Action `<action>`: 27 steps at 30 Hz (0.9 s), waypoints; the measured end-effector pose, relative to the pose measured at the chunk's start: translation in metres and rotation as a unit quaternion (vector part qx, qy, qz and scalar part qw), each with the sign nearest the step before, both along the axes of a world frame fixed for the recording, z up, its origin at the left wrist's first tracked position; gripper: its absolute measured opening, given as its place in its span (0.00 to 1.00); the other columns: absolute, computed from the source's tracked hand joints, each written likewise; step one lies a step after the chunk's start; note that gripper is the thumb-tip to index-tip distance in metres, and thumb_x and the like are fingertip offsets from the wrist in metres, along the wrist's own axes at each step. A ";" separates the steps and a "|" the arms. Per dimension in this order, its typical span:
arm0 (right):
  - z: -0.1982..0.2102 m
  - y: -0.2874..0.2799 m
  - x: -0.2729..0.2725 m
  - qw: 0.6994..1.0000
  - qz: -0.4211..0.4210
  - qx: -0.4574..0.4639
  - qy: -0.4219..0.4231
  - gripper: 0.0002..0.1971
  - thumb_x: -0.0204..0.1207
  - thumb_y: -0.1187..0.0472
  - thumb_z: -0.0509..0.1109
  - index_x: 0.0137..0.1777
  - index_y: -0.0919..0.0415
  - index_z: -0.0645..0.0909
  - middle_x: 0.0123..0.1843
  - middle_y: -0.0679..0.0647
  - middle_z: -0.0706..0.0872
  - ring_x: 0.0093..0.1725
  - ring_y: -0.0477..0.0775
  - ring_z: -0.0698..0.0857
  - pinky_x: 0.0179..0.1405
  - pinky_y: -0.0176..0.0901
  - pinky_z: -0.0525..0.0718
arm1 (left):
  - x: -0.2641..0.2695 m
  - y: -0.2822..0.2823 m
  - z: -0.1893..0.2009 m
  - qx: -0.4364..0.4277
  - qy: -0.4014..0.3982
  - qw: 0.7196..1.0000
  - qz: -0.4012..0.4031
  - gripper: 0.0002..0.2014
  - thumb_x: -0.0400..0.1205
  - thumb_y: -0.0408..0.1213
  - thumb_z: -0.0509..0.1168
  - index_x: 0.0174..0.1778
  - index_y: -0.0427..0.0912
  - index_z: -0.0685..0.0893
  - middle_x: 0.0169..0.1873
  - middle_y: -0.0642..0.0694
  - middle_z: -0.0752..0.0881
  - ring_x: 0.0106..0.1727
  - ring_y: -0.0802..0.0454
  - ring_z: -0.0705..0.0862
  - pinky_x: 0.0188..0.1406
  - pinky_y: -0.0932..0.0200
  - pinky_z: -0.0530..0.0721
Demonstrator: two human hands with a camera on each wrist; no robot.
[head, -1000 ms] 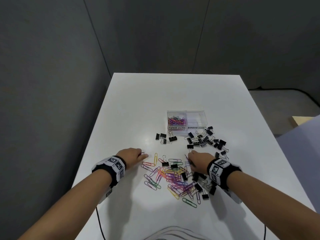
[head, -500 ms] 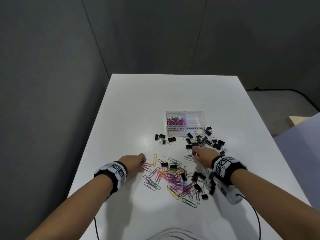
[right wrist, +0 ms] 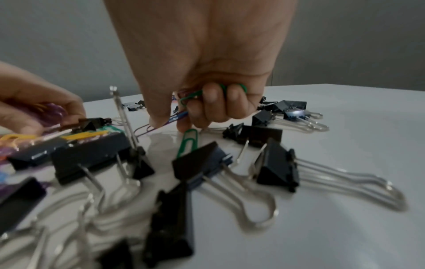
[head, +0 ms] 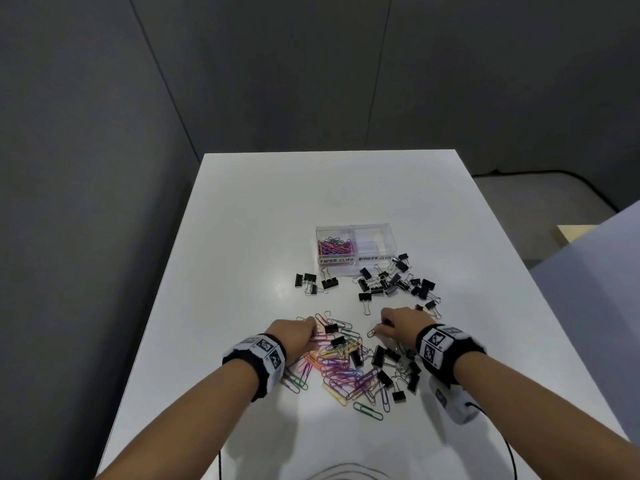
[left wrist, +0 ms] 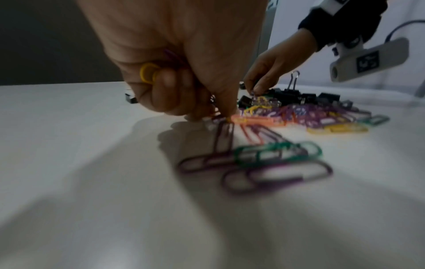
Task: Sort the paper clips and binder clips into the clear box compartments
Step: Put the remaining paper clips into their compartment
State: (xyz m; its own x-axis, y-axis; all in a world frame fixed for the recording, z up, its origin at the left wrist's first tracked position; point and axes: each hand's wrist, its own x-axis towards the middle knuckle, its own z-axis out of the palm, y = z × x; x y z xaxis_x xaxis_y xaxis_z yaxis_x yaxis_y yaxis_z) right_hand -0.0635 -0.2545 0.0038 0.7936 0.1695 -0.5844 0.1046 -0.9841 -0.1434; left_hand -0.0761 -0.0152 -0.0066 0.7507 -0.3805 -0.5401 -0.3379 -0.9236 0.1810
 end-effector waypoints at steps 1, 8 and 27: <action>0.000 -0.001 0.001 1.000 -0.001 0.009 0.000 0.18 0.83 0.47 0.56 0.59 0.61 0.76 0.56 0.59 0.86 0.44 0.52 0.76 0.42 0.42 0.72 | 0.002 -0.005 0.001 0.000 0.006 1.000 0.001 0.19 0.84 0.49 0.58 0.65 0.39 0.71 0.58 0.41 0.85 0.59 0.41 0.83 0.58 0.52 0.78; 0.018 -0.007 0.020 0.994 0.007 0.101 -0.042 0.14 0.85 0.54 0.57 0.58 0.61 0.79 0.54 0.57 0.87 0.46 0.53 0.81 0.45 0.40 0.76 | 0.014 -0.015 0.008 0.020 0.020 0.998 -0.059 0.17 0.86 0.48 0.55 0.62 0.39 0.76 0.60 0.40 0.84 0.61 0.42 0.81 0.60 0.52 0.77; 0.035 0.079 0.144 0.987 0.058 0.113 -0.103 0.27 0.80 0.67 0.61 0.78 0.57 0.63 0.69 0.62 0.78 0.67 0.62 0.78 0.64 0.53 0.79 | 0.118 0.007 0.071 0.023 -0.066 0.997 -0.033 0.16 0.87 0.47 0.52 0.62 0.40 0.75 0.55 0.40 0.86 0.55 0.40 0.84 0.50 0.53 0.79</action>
